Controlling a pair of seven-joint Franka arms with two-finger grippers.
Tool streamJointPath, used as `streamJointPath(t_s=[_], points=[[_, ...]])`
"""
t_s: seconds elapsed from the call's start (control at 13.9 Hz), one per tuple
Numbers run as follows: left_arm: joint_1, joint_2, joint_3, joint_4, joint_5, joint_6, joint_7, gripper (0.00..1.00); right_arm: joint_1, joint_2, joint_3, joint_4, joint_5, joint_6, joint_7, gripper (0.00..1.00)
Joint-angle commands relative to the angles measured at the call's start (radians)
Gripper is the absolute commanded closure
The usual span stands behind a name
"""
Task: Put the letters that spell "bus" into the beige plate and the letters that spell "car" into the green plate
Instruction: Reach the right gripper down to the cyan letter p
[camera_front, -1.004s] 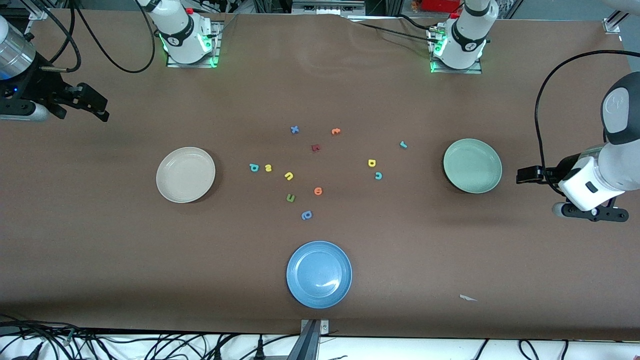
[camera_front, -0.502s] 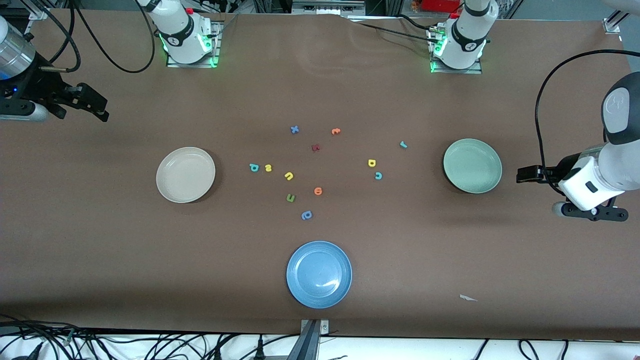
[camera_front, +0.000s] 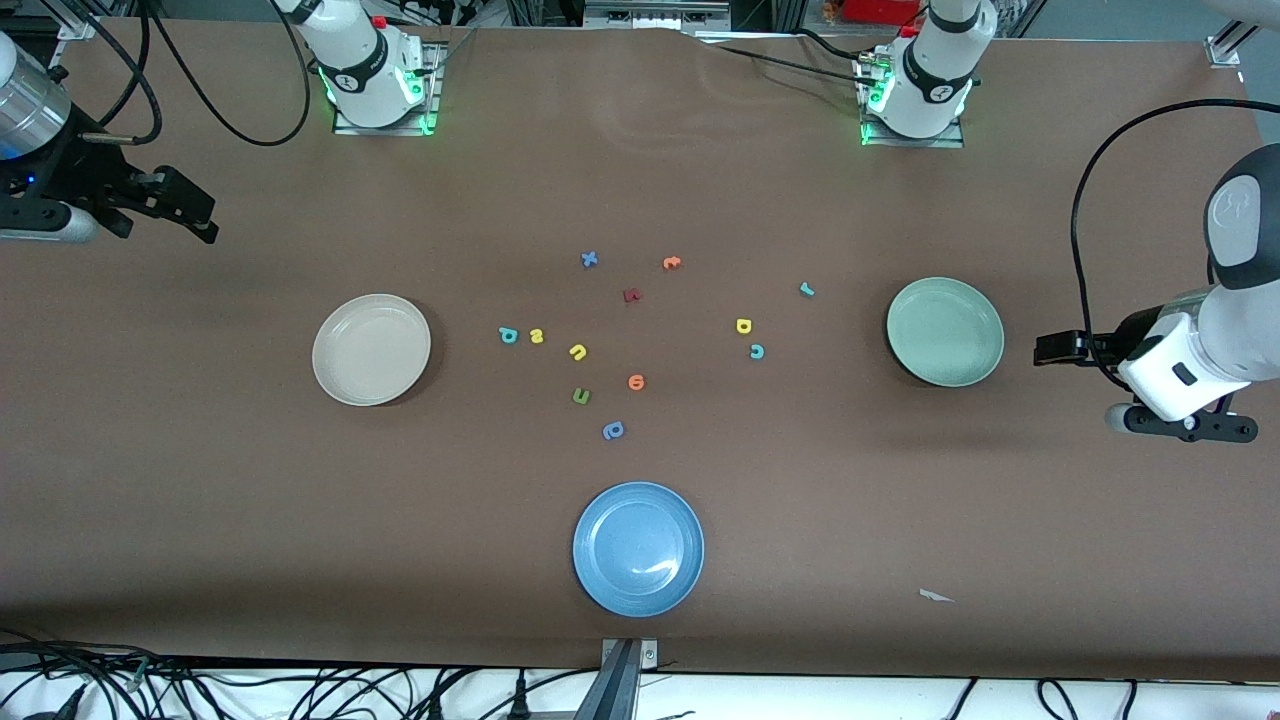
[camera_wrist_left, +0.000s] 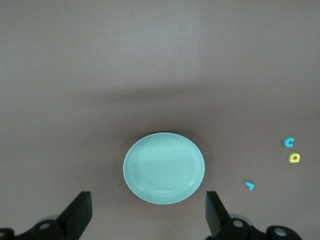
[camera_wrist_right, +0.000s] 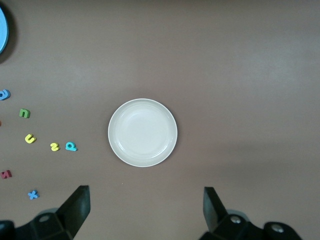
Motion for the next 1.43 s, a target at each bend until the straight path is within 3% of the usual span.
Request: streamJointPath(t_s=[0.0,0.29,0.57,0.79,1.08,1.36], points=[[-0.002,-0.020,0.003,-0.004,-0.012,-0.030,0.003,0.00,0.021,-0.012,0.002,-0.007,-0.014,-0.033,0.007,0.00],[0.006,-0.031,0.009,-0.001,-0.015,-0.033,0.003,0.00,0.030,0.035,0.034,-0.007,-0.011,-0.066,0.015,0.00],[0.039,-0.032,0.014,-0.001,-0.015,-0.032,0.009,0.00,0.123,0.124,0.041,-0.016,-0.001,-0.063,0.024,0.00],[0.044,-0.029,0.014,0.028,-0.014,-0.032,0.003,0.00,0.217,0.199,0.041,-0.020,-0.003,0.018,0.223,0.00],[0.042,-0.028,0.011,0.031,-0.012,-0.032,0.015,0.00,0.320,0.340,0.041,-0.100,-0.015,0.282,0.478,0.00],[0.041,-0.025,0.011,0.028,-0.017,-0.032,0.004,0.00,0.372,0.387,0.039,-0.301,-0.017,0.587,0.688,0.05]])
